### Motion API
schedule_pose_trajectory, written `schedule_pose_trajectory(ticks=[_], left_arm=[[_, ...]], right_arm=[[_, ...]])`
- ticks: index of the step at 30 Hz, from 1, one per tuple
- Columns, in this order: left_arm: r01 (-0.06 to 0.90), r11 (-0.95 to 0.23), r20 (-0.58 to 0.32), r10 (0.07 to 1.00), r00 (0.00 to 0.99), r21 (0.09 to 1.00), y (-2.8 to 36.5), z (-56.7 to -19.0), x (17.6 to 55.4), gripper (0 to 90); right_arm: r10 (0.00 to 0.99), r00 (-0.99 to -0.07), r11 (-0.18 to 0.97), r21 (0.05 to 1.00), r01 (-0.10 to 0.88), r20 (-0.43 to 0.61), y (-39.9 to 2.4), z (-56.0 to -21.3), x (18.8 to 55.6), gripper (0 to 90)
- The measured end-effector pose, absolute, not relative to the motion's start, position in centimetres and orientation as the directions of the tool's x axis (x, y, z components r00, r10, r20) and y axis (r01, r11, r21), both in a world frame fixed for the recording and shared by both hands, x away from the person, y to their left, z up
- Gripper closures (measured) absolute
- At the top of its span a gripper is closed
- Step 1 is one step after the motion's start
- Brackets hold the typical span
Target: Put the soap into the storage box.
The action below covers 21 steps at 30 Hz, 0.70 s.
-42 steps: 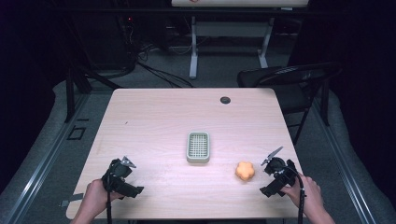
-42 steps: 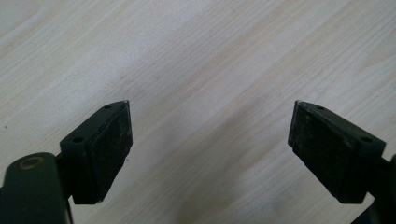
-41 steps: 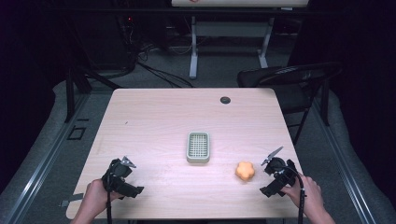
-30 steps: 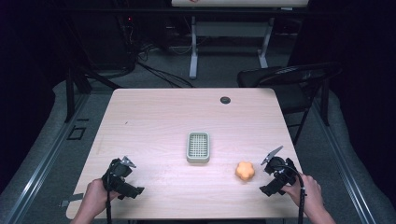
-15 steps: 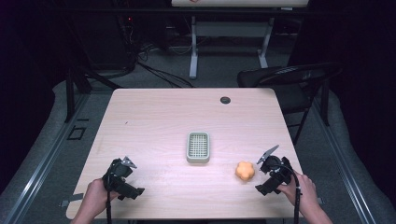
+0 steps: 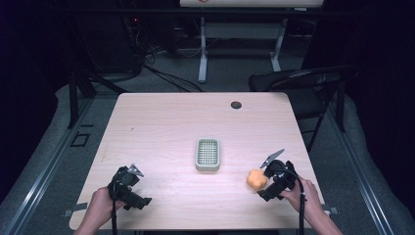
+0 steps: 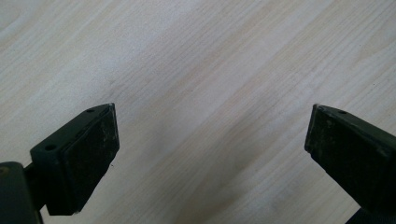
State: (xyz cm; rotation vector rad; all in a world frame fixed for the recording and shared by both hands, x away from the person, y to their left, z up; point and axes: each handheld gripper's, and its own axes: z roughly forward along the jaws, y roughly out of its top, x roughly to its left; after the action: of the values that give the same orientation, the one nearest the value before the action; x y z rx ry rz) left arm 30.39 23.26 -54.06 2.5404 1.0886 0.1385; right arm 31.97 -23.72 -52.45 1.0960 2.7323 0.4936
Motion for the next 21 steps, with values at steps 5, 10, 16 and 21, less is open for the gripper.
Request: schedule_pose_trajectory(ticks=[5, 10, 16, 21], left_arm=[[0.68, -0.63, -0.05, 0.718, 0.694, 0.375, 23.2, -54.0, 30.3, 1.5], [0.679, -0.633, -0.051, 0.716, 0.696, 0.372, 23.2, -54.0, 30.3, 1.1], [0.679, -0.635, -0.052, 0.715, 0.697, 0.369, 23.4, -54.0, 30.3, 0.2], [0.679, -0.634, -0.05, 0.716, 0.696, 0.371, 23.3, -54.0, 30.2, 0.2]], right_arm=[[0.679, -0.733, 0.698, 0.339, 0.631, -0.032, -22.7, -52.8, 33.1, 0.0], [0.678, -0.734, 0.7, 0.328, 0.635, -0.025, -22.2, -53.3, 33.9, 0.0], [0.665, -0.745, 0.718, 0.303, 0.626, -0.038, -21.4, -53.9, 34.8, 1.7], [0.661, -0.749, 0.727, 0.288, 0.623, -0.046, -21.1, -54.0, 34.9, 13.9]])
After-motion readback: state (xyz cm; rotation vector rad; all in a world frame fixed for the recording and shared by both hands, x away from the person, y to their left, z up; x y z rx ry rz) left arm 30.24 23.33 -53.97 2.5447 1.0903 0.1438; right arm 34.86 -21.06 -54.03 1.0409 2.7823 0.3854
